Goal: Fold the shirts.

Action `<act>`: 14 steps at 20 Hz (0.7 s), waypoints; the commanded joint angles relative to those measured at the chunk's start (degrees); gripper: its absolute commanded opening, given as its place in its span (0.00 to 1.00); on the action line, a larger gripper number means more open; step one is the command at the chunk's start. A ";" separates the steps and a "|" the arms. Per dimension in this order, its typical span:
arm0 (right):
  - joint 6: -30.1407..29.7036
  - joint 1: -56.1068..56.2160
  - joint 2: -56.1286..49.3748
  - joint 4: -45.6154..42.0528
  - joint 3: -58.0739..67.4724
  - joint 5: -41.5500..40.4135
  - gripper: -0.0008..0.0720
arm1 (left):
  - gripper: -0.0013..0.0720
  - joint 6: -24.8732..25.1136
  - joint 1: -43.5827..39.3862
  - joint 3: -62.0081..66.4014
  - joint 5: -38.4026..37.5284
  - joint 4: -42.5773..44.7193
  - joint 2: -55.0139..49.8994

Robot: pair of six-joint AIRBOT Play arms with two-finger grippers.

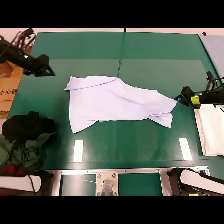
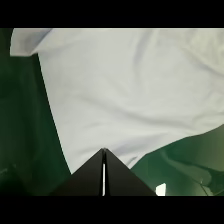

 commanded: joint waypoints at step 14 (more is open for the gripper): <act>-0.04 -6.84 -0.11 1.57 -0.26 2.49 0.03 | 0.64 0.66 0.39 -75.84 37.20 -17.88 29.86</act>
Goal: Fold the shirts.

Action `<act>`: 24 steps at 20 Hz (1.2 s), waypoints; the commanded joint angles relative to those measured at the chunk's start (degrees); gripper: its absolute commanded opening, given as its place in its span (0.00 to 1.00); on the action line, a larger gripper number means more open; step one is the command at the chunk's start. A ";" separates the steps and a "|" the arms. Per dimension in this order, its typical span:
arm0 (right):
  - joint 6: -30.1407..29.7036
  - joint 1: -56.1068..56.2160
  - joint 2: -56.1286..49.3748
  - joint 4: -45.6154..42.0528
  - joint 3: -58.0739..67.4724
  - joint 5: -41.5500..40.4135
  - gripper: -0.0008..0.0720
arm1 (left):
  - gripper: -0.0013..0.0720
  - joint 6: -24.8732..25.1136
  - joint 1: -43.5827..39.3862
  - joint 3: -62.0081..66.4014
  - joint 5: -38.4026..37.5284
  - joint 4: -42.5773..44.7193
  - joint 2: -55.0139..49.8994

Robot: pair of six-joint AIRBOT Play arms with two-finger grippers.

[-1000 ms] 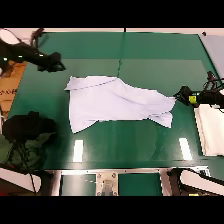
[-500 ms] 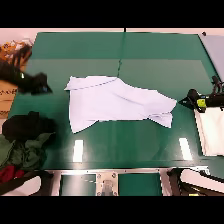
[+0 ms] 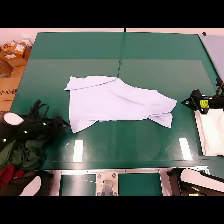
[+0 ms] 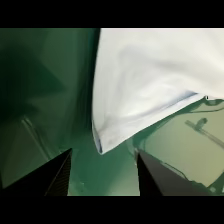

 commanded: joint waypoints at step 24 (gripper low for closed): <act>-0.11 -0.02 -0.02 -0.63 -15.80 0.48 0.75 | 0.05 16.35 10.43 13.60 -7.74 -4.11 -15.65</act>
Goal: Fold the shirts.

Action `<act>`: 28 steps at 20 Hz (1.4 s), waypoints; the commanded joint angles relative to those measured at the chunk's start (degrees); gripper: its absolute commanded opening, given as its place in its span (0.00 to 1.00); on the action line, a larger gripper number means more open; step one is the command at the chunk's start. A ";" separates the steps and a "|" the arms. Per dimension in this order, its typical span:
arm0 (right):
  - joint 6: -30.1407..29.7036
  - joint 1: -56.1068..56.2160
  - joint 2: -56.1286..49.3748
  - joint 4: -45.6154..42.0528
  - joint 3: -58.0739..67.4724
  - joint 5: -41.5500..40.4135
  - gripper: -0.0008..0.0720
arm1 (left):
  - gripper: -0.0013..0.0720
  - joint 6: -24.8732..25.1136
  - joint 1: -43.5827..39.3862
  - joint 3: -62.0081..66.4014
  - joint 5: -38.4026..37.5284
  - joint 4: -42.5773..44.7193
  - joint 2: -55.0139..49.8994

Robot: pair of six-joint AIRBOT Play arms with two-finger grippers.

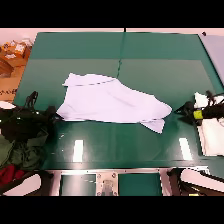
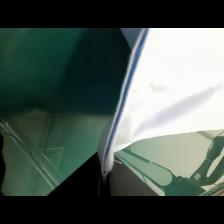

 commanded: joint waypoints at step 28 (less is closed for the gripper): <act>-12.57 -10.38 33.31 42.66 37.88 -6.56 0.03 | 0.05 -1.16 0.59 72.39 -11.58 -5.95 23.39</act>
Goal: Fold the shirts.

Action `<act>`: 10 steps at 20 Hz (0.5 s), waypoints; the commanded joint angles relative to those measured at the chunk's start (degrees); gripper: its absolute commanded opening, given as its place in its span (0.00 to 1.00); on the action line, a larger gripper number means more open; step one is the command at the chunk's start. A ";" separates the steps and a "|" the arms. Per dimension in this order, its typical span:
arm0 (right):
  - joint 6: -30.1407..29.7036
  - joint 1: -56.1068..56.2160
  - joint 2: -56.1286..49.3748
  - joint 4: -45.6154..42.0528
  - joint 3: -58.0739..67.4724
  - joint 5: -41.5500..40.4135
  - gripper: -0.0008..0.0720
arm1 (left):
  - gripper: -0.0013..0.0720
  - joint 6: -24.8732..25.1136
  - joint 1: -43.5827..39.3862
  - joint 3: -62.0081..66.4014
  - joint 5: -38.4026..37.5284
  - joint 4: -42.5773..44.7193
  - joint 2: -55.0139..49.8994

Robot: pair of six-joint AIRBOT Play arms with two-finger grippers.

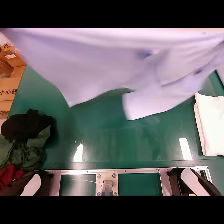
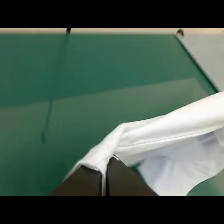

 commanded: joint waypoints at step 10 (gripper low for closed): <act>1.22 -7.30 13.75 -0.74 10.88 -13.68 0.03 | 0.05 0.79 0.02 14.21 5.86 8.17 1.25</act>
